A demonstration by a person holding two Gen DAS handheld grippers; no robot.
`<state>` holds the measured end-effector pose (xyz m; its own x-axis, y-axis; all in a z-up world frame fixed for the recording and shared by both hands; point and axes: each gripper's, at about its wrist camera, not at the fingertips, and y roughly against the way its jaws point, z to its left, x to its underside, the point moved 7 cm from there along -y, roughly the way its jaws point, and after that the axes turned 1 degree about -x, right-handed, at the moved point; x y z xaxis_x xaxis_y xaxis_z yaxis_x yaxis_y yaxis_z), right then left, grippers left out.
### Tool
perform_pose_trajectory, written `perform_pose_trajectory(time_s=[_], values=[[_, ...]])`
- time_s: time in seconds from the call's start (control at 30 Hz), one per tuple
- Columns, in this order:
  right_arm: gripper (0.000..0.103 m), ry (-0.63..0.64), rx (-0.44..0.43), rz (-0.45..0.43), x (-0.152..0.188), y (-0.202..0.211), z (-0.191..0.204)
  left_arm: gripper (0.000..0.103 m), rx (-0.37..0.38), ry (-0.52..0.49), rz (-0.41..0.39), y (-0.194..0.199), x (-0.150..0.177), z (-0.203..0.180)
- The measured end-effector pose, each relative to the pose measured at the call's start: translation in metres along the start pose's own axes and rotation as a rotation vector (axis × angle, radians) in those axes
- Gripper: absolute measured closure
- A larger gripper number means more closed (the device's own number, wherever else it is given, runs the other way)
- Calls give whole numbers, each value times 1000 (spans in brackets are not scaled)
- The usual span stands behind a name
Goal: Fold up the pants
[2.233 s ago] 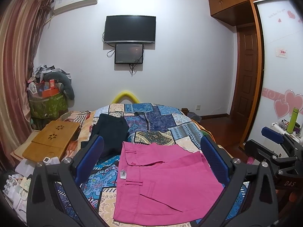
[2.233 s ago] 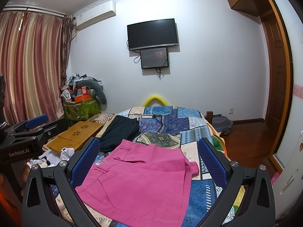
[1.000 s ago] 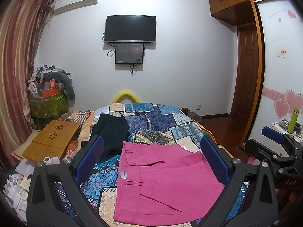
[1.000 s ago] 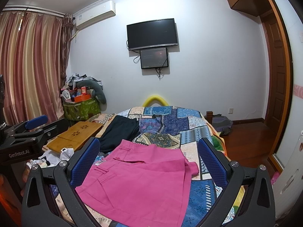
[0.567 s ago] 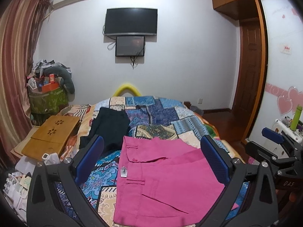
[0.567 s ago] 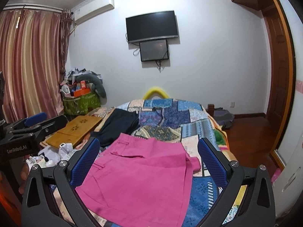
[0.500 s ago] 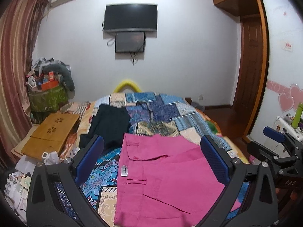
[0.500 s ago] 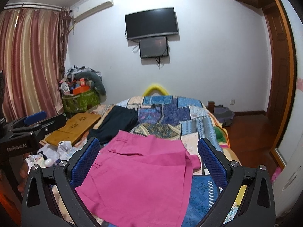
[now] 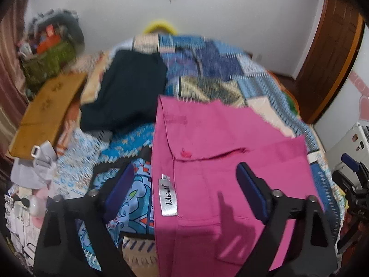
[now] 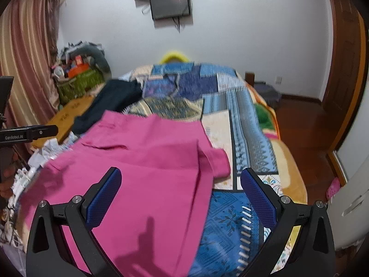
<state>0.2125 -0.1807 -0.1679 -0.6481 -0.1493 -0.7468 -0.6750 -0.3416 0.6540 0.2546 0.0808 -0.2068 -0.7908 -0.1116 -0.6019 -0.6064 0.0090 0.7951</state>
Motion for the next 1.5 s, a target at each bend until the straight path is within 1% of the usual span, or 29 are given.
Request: perform_pose_trajectory(time_s=[0.07,0.1,0.13,0.17,0.2,0.23,0.27,0.3,0.33,0.37,0.4,0.47,0.5,0.53,0.57,0.6,0.63,0.67,0.73,0.77,0.83,0.87,0.93,1.07,1.13,1.23,1.33,1.43,1.5], values=[[15,-5,-9,39,0,-10,-6,30,14,-10,60,-17,3,0],[16,-11,-12,50,0,-14,-7,32,20,-17,78,-21,6,0],[20,-24,-16,60,1,-18,-11,33,25,-26,93,-26,6,-1],[25,-36,-26,70,0,-22,-14,36,25,-38,110,-31,7,-3],[28,-48,-43,83,0,-26,-16,42,25,-52,124,-35,9,-4],[32,-53,-52,88,-1,-29,-17,45,25,-68,141,-40,11,-6],[35,-58,-60,99,-3,-34,-17,51,26,-78,158,-44,11,-8],[37,-61,-69,110,-5,-39,-19,54,32,-88,179,-49,13,-9],[38,-63,-83,120,-6,-44,-19,55,36,-93,192,-52,14,-10],[40,-64,-93,131,-7,-48,-19,56,40,-97,209,-57,15,-10],[41,-62,-101,143,-7,-53,-19,61,50,-94,221,-60,15,-10],[51,-52,-112,171,-6,-60,-17,69,85,-66,247,-66,15,-6],[53,-60,-113,201,-3,-67,-17,69,98,-52,256,-69,15,-4],[58,-72,-119,217,-4,-72,-17,69,118,-36,272,-72,16,-2],[61,-98,-142,238,-1,-78,-16,69,144,-18,294,-75,17,0],[65,-111,-154,251,1,-81,-16,69,157,-10,303,-77,19,1],[73,-115,-156,262,2,-84,-17,69,169,-6,311,-78,20,2],[83,-119,-161,279,5,-88,-17,69,176,-11,316,-79,21,3],[93,-133,-183,314,10,-96,-17,73,165,-32,314,-78,21,3],[94,-137,-194,325,12,-98,-16,79,146,-45,310,-78,22,3],[96,-120,-187,321,15,-97,-14,85,106,-76,297,-78,24,3],[97,-115,-183,319,14,-97,-14,86,77,-98,287,-78,25,4],[99,-109,-173,305,15,-93,-15,86,44,-118,273,-78,27,6],[100,-92,-150,289,12,-90,-20,86,-14,-124,254,-78,28,8],[100,-78,-135,279,9,-88,-20,86,-31,-130,247,-78,29,8],[101,-59,-105,275,6,-88,-25,86,-30,-125,243,-78,28,9],[101,-50,-80,272,4,-87,-31,86,-1,-102,236,-78,28,12],[101,-57,-78,278,4,-84,-37,86,11,-109,217,-76,28,11],[101,-35,-70,277,2,-79,-35,86,2,-126,209,-73,27,9]])
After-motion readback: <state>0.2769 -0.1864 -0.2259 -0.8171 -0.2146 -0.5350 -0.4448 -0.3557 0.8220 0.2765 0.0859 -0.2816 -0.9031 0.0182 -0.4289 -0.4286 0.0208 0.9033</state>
